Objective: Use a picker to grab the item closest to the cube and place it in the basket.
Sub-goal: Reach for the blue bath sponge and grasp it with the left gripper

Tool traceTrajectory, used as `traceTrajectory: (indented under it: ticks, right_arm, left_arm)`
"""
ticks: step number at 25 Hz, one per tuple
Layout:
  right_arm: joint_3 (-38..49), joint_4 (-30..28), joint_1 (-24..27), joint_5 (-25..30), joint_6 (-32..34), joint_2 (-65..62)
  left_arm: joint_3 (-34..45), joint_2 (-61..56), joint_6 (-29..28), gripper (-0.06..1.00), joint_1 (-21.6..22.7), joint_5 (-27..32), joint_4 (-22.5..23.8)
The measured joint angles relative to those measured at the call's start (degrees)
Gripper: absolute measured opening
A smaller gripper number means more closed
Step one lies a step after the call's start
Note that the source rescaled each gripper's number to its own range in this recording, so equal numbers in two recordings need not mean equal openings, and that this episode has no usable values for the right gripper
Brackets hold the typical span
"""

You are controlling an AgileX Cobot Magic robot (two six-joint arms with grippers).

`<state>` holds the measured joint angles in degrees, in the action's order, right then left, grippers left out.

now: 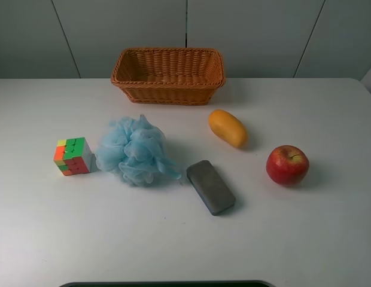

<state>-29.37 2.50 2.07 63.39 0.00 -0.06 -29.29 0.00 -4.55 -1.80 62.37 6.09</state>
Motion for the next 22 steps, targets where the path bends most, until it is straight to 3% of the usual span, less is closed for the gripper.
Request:
traceTrajectory:
  ticks: [22]
  right_arm:
    - [0.00,0.00,0.00,0.00,0.00,0.00]
  left_arm:
    - [0.00,0.00,0.12,0.99,0.00,0.00,-0.48]
